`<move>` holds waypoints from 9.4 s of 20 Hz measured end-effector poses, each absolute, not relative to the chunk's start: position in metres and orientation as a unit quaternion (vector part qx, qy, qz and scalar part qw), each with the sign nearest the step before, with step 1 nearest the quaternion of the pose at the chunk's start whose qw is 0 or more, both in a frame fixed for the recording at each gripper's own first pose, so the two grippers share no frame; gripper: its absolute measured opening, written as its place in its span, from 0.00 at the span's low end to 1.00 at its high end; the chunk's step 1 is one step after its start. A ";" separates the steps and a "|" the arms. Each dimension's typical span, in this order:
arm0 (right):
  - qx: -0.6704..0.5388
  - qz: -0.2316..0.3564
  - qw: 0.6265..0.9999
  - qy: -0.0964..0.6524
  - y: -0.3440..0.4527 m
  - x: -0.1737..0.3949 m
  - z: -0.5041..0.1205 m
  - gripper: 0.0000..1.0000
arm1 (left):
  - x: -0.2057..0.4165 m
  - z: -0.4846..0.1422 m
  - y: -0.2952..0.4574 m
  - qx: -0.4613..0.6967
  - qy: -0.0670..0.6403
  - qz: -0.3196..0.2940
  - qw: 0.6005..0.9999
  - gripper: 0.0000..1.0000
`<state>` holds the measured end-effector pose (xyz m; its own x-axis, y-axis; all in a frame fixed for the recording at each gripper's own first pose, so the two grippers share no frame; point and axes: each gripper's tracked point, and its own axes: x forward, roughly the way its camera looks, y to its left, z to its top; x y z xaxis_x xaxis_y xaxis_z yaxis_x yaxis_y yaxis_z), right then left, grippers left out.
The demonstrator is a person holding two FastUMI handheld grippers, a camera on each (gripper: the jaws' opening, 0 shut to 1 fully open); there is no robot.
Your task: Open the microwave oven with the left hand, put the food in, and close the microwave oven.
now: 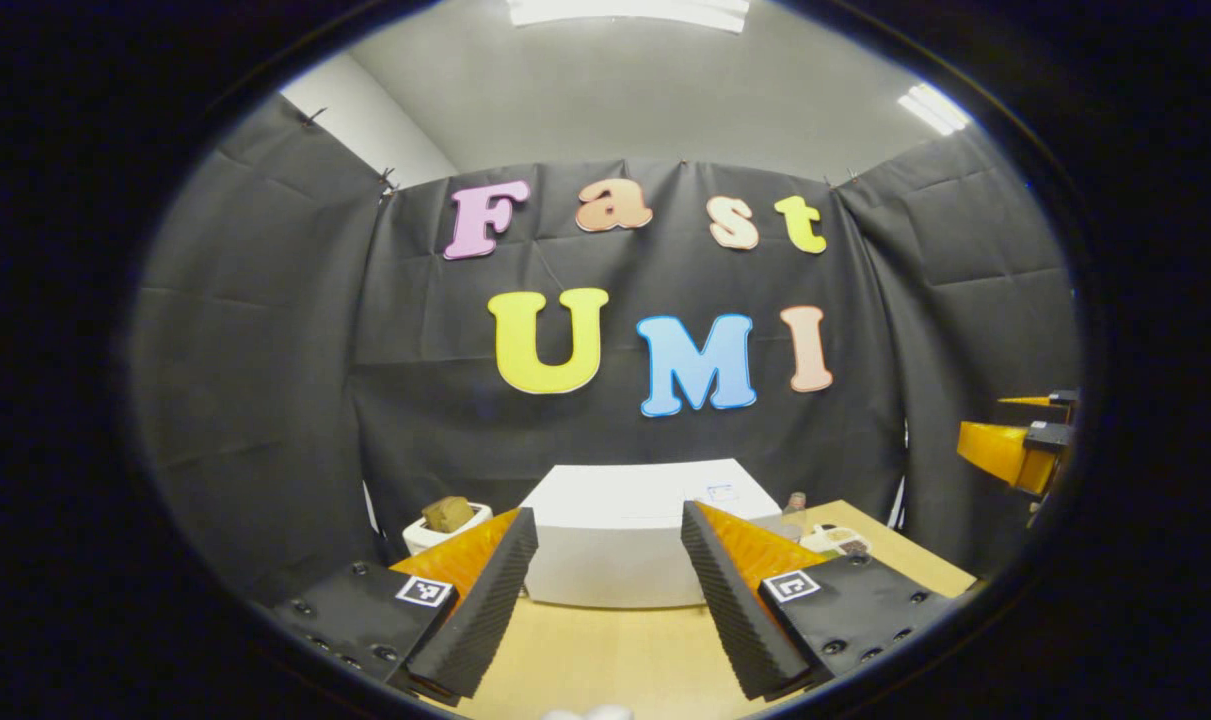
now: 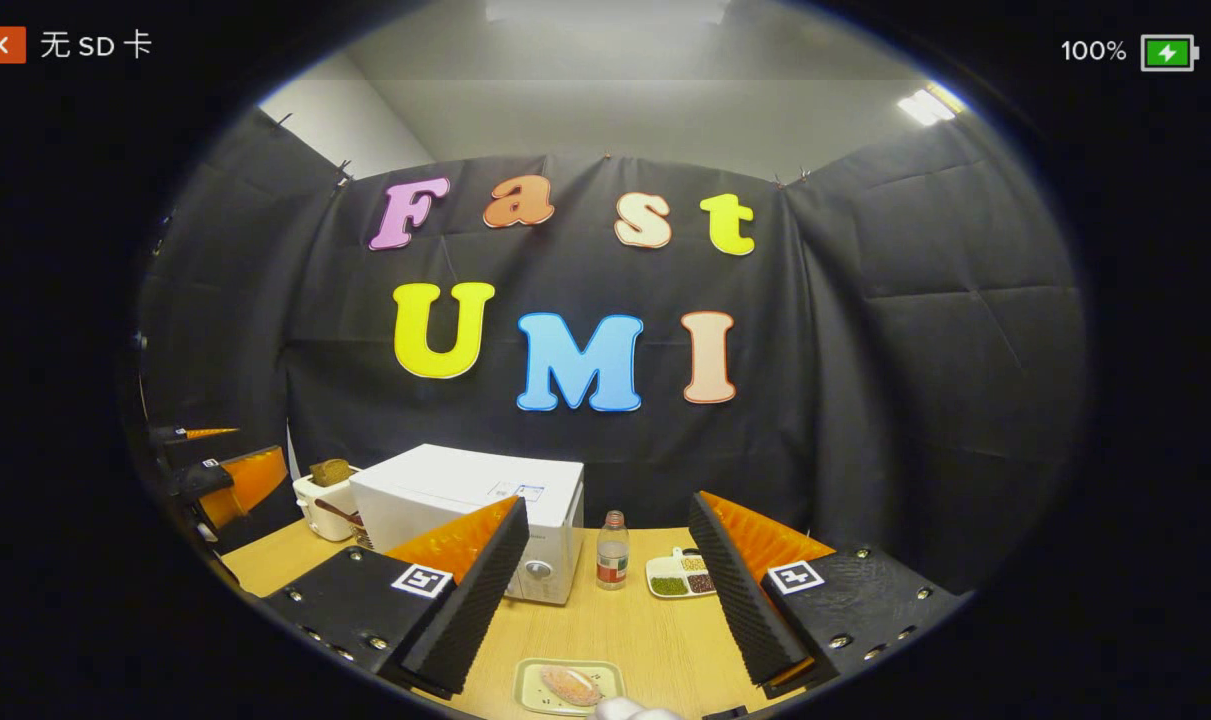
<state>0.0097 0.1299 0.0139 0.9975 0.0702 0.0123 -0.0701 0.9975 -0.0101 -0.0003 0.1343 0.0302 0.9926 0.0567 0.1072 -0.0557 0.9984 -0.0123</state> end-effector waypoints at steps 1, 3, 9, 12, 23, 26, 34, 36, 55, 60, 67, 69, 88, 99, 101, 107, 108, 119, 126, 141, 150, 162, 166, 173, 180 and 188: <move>-0.003 0.036 0.999 -0.007 0.130 0.010 0.016 0.99 | 0.003 0.026 0.132 -0.001 -0.057 0.028 0.998 0.98; -0.002 0.033 0.999 -0.005 0.127 0.011 0.021 0.99 | 0.019 0.010 0.126 0.008 -0.058 0.027 0.998 0.99; -0.001 0.022 1.000 0.004 0.110 0.008 0.043 0.98 | 0.100 -0.069 0.074 -0.002 -0.039 0.002 0.999 0.98; -0.007 0.010 1.000 0.021 0.100 0.013 0.045 0.99 | 0.152 -0.114 0.049 -0.008 -0.022 -0.003 1.000 0.99; -0.042 -0.037 0.996 0.073 0.074 0.036 0.025 0.99 | 0.284 -0.203 -0.024 -0.008 0.016 -0.038 0.999 0.95; -0.047 -0.045 0.995 0.077 0.068 0.037 0.021 0.99 | 0.293 -0.208 -0.034 -0.005 0.017 -0.045 0.999 0.99; -0.049 -0.054 0.993 0.089 0.058 0.039 0.011 0.99 | 0.308 -0.221 -0.049 -0.002 0.027 -0.070 0.997 0.34; -0.049 -0.050 0.993 0.090 0.059 0.038 0.011 0.99 | 0.305 -0.220 -0.046 -0.006 0.031 -0.063 0.998 0.27; -0.048 -0.014 0.996 0.079 0.062 0.022 0.019 0.99 | 0.256 -0.231 -0.031 0.009 0.065 -0.076 0.995 0.14; -0.022 0.017 0.996 0.085 0.065 0.020 0.013 0.99 | 0.184 -0.244 0.003 0.026 0.084 -0.074 0.993 0.17; -0.007 0.040 0.994 0.099 0.068 0.011 0.000 0.99 | 0.137 -0.245 0.062 0.058 0.088 0.004 0.994 0.61; -0.007 0.049 0.994 0.101 0.074 0.012 -0.003 0.99 | 0.129 -0.247 0.070 0.053 0.087 0.001 0.995 1.00; -0.003 0.182 0.976 0.120 0.214 -0.020 -0.037 0.99 | -0.016 -0.258 0.292 0.062 0.111 0.134 0.983 1.00; -0.028 0.197 0.973 0.117 0.229 -0.016 -0.061 0.99 | -0.051 -0.241 0.321 0.046 0.097 0.154 0.982 0.99; -0.043 0.188 0.973 0.125 0.216 -0.013 -0.079 0.99 | -0.062 -0.226 0.304 0.041 0.087 0.142 0.985 0.95; -0.083 0.175 0.960 0.201 0.176 -0.014 -0.179 0.99 | -0.062 -0.144 0.234 0.031 0.029 0.072 0.997 1.00; -0.085 0.176 0.957 0.213 0.171 -0.015 -0.196 0.99 | -0.060 -0.125 0.222 0.030 0.018 0.062 0.997 0.97; -0.086 0.192 0.919 0.333 0.162 0.019 -0.345 0.99 | -0.058 0.007 0.150 0.024 -0.081 0.022 0.996 1.00; -0.085 0.221 0.899 0.368 0.181 0.044 -0.384 0.99 | -0.050 0.014 0.147 0.045 -0.072 0.036 0.996 1.00; -0.094 0.252 0.879 0.394 0.186 0.052 -0.393 0.67 | -0.036 0.002 0.159 0.045 -0.050 0.050 0.997 0.98; 0.035 0.275 0.900 0.336 0.284 0.092 -0.300 0.66 | -0.032 -0.013 0.185 0.046 -0.041 0.053 0.997 0.95; 0.186 0.186 0.936 0.235 0.468 0.246 -0.253 0.66 | 0.008 -0.053 0.249 0.040 -0.021 0.057 0.997 0.98; 0.230 0.108 0.949 0.188 0.477 0.303 -0.249 0.66 | 0.019 -0.065 0.268 0.037 -0.023 0.065 0.997 0.99; 0.205 0.026 0.969 0.137 0.464 0.353 -0.261 0.66 | 0.025 -0.087 0.278 0.038 -0.018 0.067 0.997 1.00; 0.150 0.019 0.983 0.104 0.450 0.334 -0.245 0.99 | 0.017 -0.089 0.270 0.030 -0.021 0.063 0.997 1.00; 0.069 0.076 0.993 0.060 0.390 0.248 -0.168 0.96 | 0.009 -0.071 0.271 0.030 -0.045 0.077 0.996 0.95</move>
